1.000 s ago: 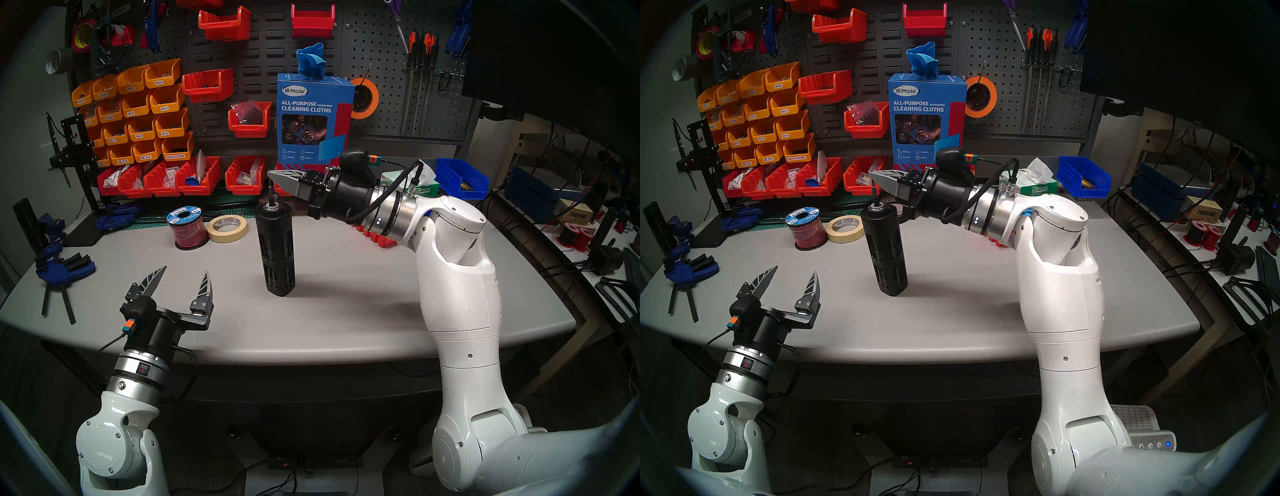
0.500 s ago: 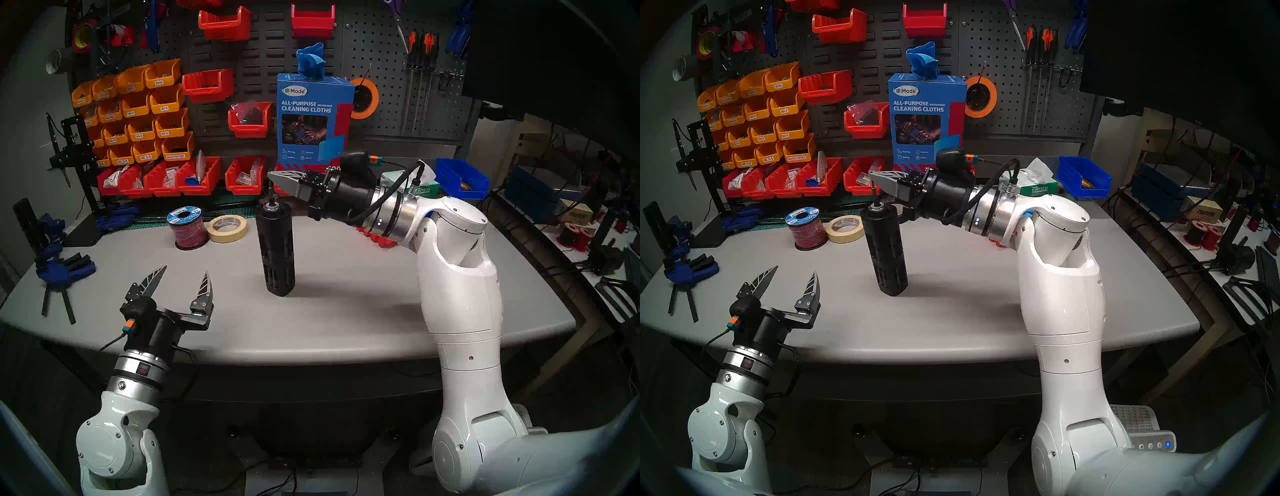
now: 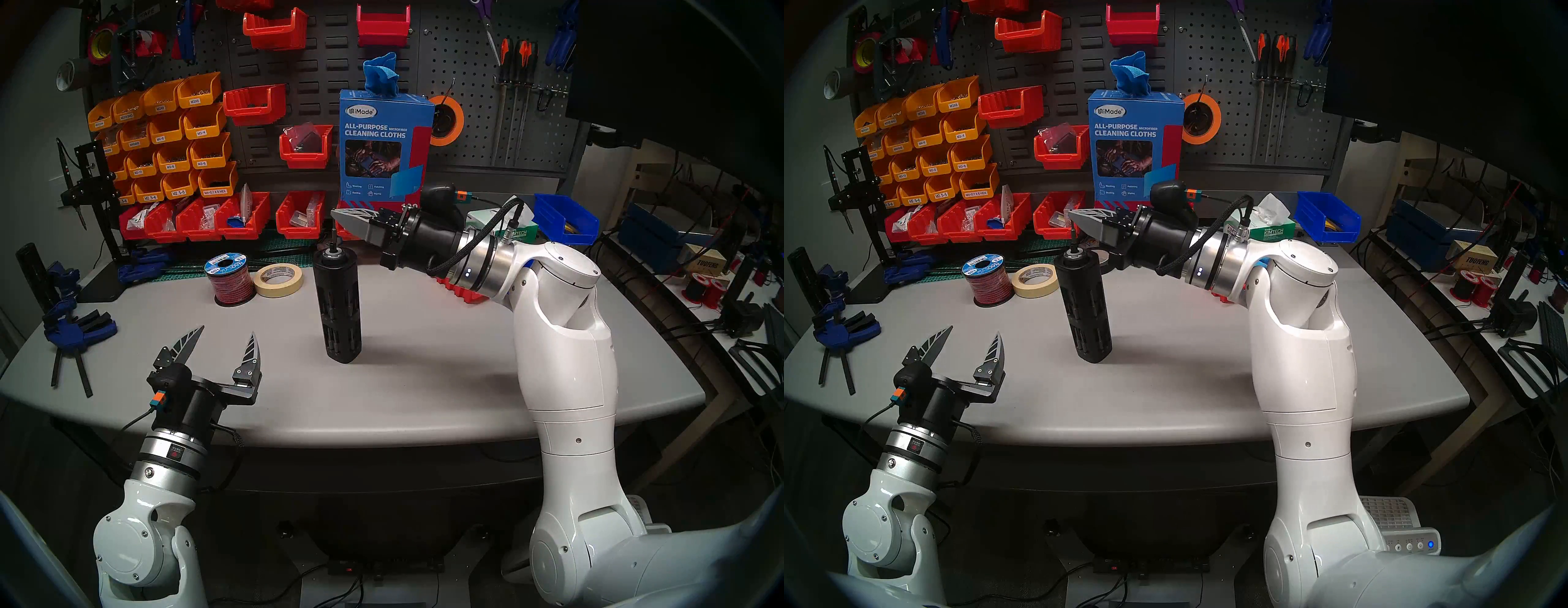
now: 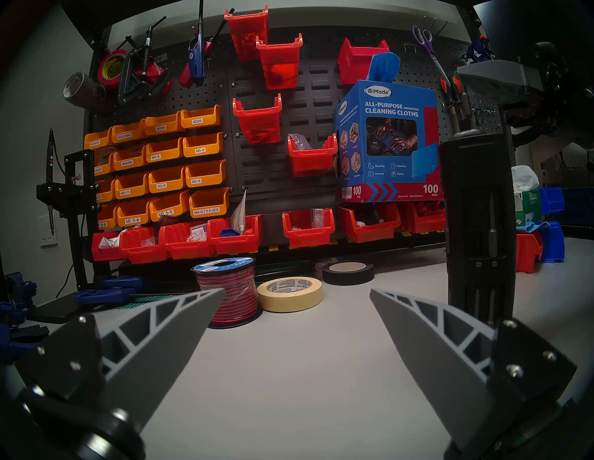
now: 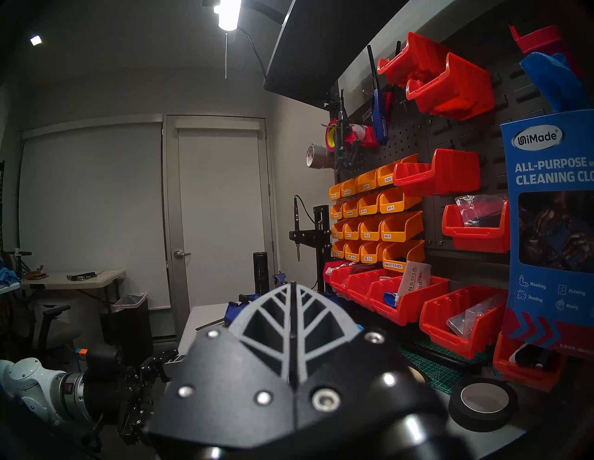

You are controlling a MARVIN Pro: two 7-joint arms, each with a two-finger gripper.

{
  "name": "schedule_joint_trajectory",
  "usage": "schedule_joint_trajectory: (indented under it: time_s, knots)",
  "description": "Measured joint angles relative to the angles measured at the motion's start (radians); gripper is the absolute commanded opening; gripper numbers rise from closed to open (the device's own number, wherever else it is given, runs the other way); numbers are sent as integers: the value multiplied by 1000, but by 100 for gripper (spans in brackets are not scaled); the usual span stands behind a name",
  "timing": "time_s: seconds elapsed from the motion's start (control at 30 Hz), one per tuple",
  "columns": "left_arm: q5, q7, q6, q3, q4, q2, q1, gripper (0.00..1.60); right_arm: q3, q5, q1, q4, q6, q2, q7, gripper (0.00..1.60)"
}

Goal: Pick a screwdriver bit and insert it into the screwdriver

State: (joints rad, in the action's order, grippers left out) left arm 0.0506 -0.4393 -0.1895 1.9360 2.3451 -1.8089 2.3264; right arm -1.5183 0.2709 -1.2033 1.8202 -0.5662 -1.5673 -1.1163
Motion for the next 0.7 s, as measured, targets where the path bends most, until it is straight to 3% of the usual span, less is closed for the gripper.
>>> schedule_joint_trajectory:
  time_s: [0.7]
  knots:
    - [-2,-6,0,2,0,-6,-2,160,4,0,5,-18,10,-3,-1,0]
